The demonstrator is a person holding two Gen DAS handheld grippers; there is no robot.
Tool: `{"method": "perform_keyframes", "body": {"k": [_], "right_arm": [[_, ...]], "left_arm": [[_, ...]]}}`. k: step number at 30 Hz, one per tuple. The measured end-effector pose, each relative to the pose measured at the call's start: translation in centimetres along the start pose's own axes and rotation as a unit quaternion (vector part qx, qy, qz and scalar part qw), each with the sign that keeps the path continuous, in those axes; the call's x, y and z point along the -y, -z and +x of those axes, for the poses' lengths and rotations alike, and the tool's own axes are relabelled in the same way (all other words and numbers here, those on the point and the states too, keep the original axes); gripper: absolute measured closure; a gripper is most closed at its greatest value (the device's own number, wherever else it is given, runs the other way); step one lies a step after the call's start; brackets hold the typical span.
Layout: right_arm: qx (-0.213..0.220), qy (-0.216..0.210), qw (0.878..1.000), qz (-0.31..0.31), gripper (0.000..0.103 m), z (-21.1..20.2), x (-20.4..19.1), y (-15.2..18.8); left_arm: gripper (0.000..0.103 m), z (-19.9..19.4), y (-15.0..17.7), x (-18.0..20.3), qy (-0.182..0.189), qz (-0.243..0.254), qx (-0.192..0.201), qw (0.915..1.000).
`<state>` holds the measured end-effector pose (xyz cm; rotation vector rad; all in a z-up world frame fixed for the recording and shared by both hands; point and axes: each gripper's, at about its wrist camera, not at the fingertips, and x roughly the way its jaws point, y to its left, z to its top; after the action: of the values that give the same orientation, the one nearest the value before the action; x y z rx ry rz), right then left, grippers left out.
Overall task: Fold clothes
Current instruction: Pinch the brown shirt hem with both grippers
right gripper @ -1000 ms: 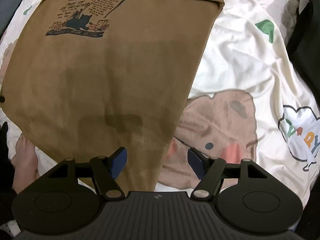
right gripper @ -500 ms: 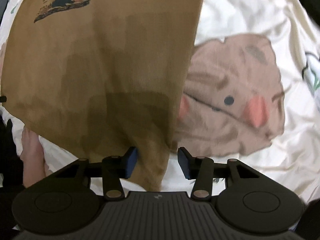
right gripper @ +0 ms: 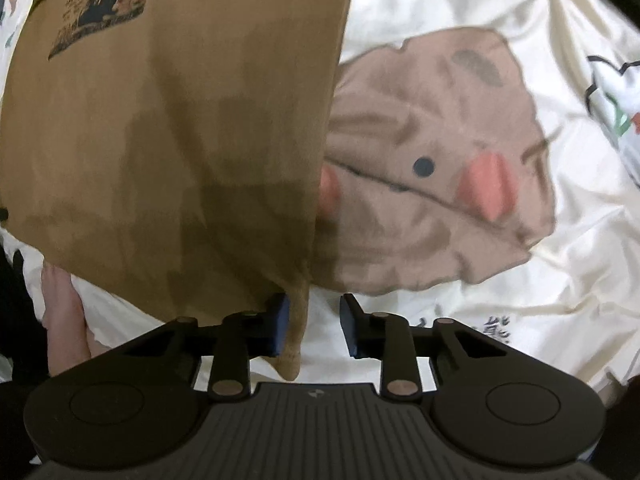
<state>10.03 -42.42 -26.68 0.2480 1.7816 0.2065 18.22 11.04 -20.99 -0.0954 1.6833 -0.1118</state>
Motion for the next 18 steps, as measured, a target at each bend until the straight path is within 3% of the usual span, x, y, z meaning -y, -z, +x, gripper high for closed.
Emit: {"method": "perform_keyframes", "body": {"k": [8,12,16,18], "right_arm": [[-0.014,-0.005,1.0,-0.008,0.075,1.3,-0.6,0.8],[-0.018,-0.01,1.0,-0.008,0.075,1.4,-0.8,0.8],[-0.027,-0.022,0.999,-0.017,0.075,1.6,-1.4,1.2],[-0.03,-0.022,0.999,-0.025,0.08,1.6,-1.6,1.3]], "left_arm": [[0.073,-0.7,-0.1,0.5,-0.001,0.004,0.0,1.0],[0.091,-1.6,0.3,0.7,0.007,0.009,0.002,0.9999],[0.094,-2.2,0.5,1.0,0.009,0.012,0.006,0.9999],[0.095,-2.8,0.7,1.1,0.009,0.01,0.011,0.9999]]}}
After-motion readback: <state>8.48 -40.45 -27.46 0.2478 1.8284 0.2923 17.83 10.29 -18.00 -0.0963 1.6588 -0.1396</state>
